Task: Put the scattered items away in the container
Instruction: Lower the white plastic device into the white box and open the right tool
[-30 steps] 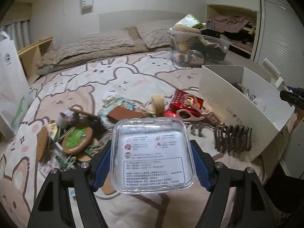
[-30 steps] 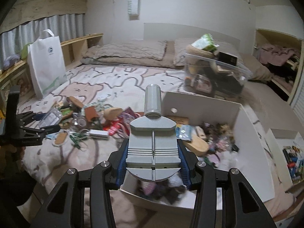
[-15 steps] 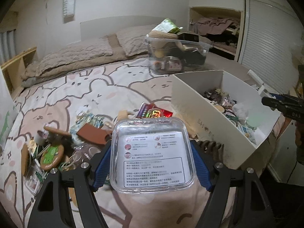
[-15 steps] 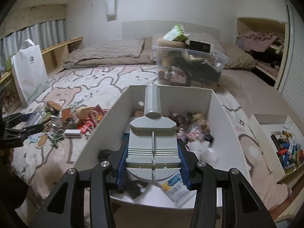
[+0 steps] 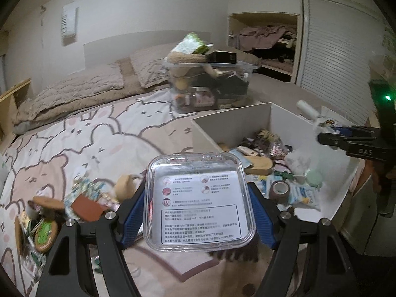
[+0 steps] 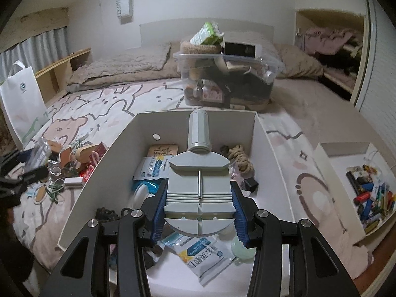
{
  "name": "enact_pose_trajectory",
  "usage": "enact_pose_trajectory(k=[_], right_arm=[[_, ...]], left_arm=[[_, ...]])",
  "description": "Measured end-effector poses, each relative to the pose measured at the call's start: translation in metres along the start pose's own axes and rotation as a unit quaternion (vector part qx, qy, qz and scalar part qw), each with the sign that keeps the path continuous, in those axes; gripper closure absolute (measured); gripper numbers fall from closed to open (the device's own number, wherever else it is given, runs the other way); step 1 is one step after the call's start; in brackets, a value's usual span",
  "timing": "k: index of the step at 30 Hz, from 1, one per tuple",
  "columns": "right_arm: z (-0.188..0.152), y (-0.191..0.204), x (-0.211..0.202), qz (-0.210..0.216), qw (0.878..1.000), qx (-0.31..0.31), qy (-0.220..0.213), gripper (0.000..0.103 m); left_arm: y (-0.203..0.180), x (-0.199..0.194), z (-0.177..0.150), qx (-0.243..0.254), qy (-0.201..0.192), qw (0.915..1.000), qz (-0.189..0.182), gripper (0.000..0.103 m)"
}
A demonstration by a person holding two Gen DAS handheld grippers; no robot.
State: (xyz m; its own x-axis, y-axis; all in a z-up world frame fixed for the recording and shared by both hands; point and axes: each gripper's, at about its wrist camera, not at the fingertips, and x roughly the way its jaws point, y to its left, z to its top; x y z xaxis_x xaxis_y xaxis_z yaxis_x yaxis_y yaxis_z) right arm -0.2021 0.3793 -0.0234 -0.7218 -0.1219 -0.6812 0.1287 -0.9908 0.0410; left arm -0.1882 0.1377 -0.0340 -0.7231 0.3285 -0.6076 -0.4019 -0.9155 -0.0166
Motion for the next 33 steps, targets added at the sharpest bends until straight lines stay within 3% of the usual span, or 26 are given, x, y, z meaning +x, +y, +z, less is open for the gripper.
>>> enact_pose_trajectory(k=[15,21,25,29,31,33], right_arm=[[0.011,-0.009,0.025,-0.023,0.999,-0.007,0.025,0.055],[0.014,-0.018,0.031,-0.058,0.998,-0.010,0.037,0.055],[0.011,-0.020,0.034,-0.104,0.993,-0.042,0.046,0.055],[0.011,-0.025,0.032,-0.100,0.994,-0.032,0.038,0.055],[0.014,-0.028,0.027,-0.081,0.996,-0.014,0.019,0.051],[0.017,-0.028,0.022,-0.073,0.997,-0.003,0.001,0.033]], left_arm=[[-0.068,0.040,0.037,0.008,-0.018,0.9973,-0.070,0.026],[-0.082,0.051,0.035,0.013,-0.012,0.9961,-0.087,0.026],[-0.085,0.057,0.032,0.015,-0.006,0.9958,-0.090,0.026],[-0.086,0.062,0.031,0.009,-0.002,0.9956,-0.093,0.026],[-0.087,0.064,0.030,0.008,0.000,0.9955,-0.095,0.026],[-0.088,0.066,0.030,0.009,0.001,0.9955,-0.095,0.026]])
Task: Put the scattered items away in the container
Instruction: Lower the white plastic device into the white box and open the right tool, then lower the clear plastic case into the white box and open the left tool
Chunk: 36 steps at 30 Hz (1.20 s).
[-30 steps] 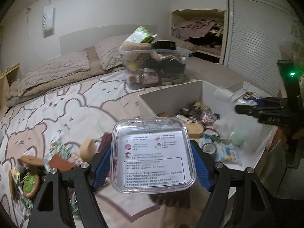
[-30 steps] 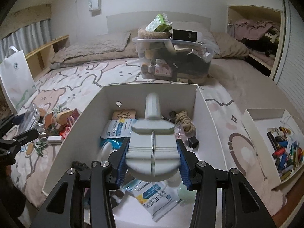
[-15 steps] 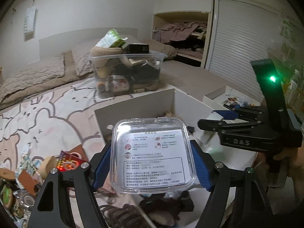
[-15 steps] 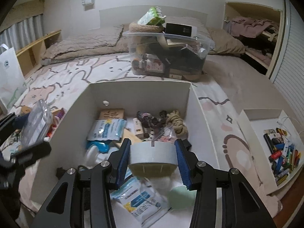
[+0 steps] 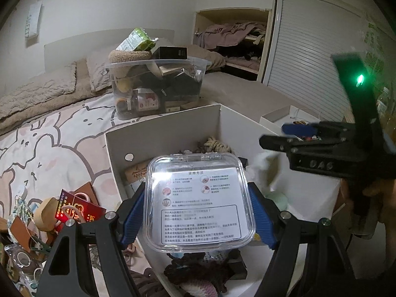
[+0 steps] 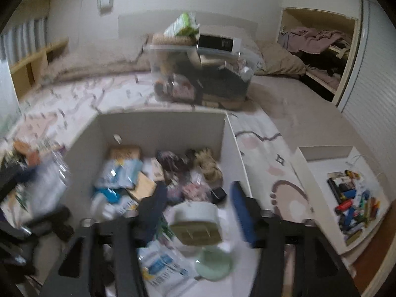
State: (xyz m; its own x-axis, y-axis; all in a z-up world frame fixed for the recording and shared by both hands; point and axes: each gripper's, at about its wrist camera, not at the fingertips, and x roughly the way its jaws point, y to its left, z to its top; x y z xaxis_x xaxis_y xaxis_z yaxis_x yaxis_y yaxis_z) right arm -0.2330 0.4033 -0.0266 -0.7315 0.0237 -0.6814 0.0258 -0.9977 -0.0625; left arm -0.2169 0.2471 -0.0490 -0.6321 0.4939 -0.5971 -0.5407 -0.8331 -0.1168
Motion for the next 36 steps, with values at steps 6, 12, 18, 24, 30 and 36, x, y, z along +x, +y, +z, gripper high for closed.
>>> enact_pose_trajectory(k=[6,12,18,24,30,36], right_arm=[[0.005,0.007,-0.008,-0.005,1.000,-0.016,-0.016,0.033],[0.003,0.013,-0.007,0.003,1.000,-0.023,-0.013,0.033],[0.005,0.017,-0.013,0.021,1.000,-0.016,-0.017,0.033],[0.006,0.017,-0.016,0.037,0.999,-0.008,-0.017,0.032],[0.007,0.017,-0.020,0.044,0.999,-0.009,-0.028,0.016],[0.008,0.014,-0.020,0.051,0.998,-0.005,-0.029,0.015]], left_arm=[[-0.003,0.003,-0.003,0.000,0.005,1.0000,-0.002,0.026],[-0.003,0.004,-0.002,-0.004,0.008,0.9999,-0.008,0.026],[-0.001,0.009,0.006,-0.003,0.018,0.9998,-0.005,0.026],[0.011,0.026,0.022,-0.018,0.059,0.9980,-0.010,0.026],[0.011,0.043,0.030,-0.024,0.080,0.9965,-0.002,0.026],[0.003,0.054,0.036,-0.009,0.092,0.9957,0.001,0.022]])
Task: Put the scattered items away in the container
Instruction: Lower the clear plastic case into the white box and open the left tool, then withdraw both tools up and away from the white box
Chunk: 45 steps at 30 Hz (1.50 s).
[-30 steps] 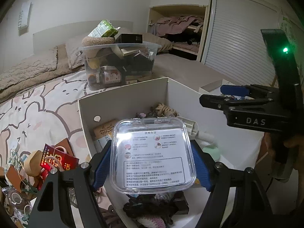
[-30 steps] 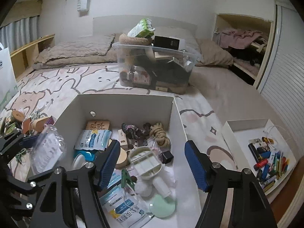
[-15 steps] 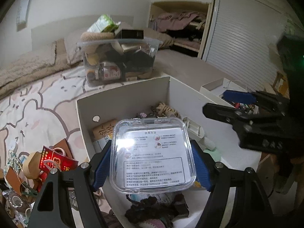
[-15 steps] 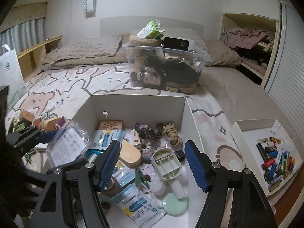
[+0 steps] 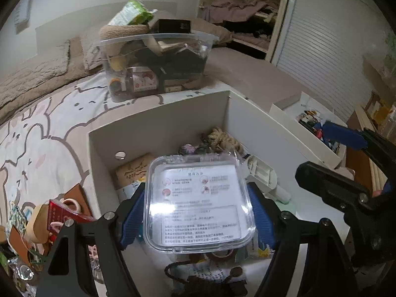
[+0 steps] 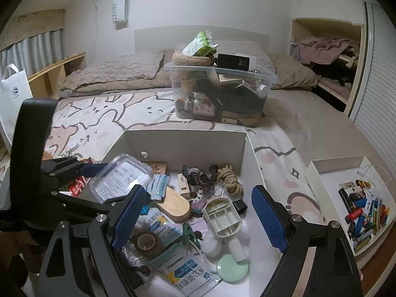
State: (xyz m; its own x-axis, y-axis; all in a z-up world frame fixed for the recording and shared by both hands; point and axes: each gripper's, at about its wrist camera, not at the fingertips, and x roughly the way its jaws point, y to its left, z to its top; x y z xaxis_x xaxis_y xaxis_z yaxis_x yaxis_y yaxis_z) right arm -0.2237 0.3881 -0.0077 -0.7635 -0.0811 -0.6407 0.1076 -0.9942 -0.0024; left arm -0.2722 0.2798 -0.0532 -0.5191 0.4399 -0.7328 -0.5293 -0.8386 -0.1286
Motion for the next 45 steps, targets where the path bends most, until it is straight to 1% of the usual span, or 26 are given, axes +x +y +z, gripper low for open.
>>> enact_pose_trajectory(k=[1,2,3,6,10,12,19,25,29,32,37,42,45], right_arm=[[0.000,-0.001,0.000,0.002,1.000,0.003,-0.001,0.015],[0.000,-0.003,0.000,0.006,1.000,0.007,-0.002,0.015],[0.000,-0.004,0.000,0.009,1.000,0.011,-0.002,0.013],[-0.001,-0.010,-0.001,0.027,0.999,0.030,-0.003,0.004],[0.000,-0.012,-0.003,0.033,0.998,0.043,-0.006,0.003],[0.001,-0.012,-0.004,0.032,0.998,0.044,-0.007,0.000],[0.002,-0.007,-0.007,0.022,0.999,0.035,-0.011,0.000],[0.002,-0.004,-0.011,0.014,0.999,0.032,-0.014,0.000],[-0.003,-0.002,-0.014,0.005,1.000,0.023,-0.007,0.000],[-0.008,-0.001,-0.019,0.000,1.000,0.022,-0.003,0.000],[-0.016,0.003,-0.026,-0.001,1.000,0.017,-0.002,0.000],[-0.017,0.009,-0.032,-0.001,1.000,0.017,-0.004,0.000],[-0.017,0.017,-0.040,0.003,1.000,0.011,-0.010,0.000]], left_arm=[[-0.002,0.001,0.000,0.007,0.001,1.0000,0.006,0.016],[-0.004,0.000,0.000,0.014,0.000,0.9998,0.016,0.004],[-0.006,-0.001,0.000,0.019,-0.005,0.9996,0.019,0.002],[-0.005,-0.007,-0.001,0.016,-0.013,0.9996,0.019,0.001],[-0.003,-0.007,-0.001,0.014,-0.012,0.9996,0.022,0.000],[-0.002,-0.007,-0.002,0.013,-0.010,0.9996,0.024,0.000],[-0.002,-0.012,-0.009,0.013,-0.009,0.9997,0.019,0.000],[-0.001,-0.022,-0.018,0.014,-0.018,0.9996,0.019,0.000],[0.002,-0.030,-0.024,0.006,-0.028,0.9995,0.014,0.000],[0.004,-0.036,-0.027,0.007,-0.025,0.9995,0.017,0.000],[0.004,-0.057,-0.030,0.022,-0.041,0.9984,0.032,0.000],[0.004,-0.083,-0.035,0.032,-0.061,0.9966,0.046,0.000],[0.004,-0.097,-0.039,0.034,-0.071,0.9958,0.047,0.000]])
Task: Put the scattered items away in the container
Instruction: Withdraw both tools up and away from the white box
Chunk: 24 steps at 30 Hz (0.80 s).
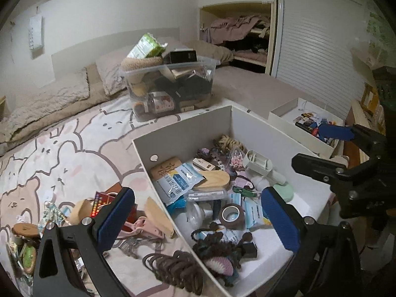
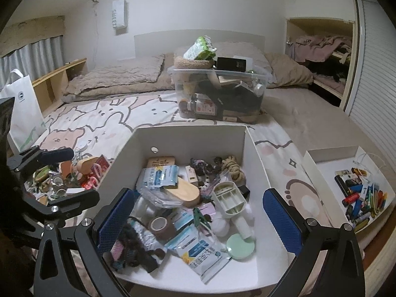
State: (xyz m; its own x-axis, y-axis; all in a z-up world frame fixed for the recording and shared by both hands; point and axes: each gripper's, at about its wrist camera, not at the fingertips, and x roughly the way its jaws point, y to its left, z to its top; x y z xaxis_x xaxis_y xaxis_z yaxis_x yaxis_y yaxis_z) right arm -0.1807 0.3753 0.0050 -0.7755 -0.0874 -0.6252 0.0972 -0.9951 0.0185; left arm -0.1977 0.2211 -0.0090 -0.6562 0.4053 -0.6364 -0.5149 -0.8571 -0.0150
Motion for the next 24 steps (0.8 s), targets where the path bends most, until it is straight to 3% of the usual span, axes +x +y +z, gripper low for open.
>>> enact_pose_trajectory(k=[10,24], right_arm=[[-0.004,0.036,-0.029,-0.001,0.999,-0.032,-0.019,0.000],[-0.020,0.077,-0.070,0.000,0.998,-0.045,-0.042,0.000]], left_arm=[[0.004,-0.046,-0.015,0.011,-0.028,0.9992,0.026,0.000],[0.024,-0.102,-0.045,-0.017,-0.058,0.9969,0.050,0.000]])
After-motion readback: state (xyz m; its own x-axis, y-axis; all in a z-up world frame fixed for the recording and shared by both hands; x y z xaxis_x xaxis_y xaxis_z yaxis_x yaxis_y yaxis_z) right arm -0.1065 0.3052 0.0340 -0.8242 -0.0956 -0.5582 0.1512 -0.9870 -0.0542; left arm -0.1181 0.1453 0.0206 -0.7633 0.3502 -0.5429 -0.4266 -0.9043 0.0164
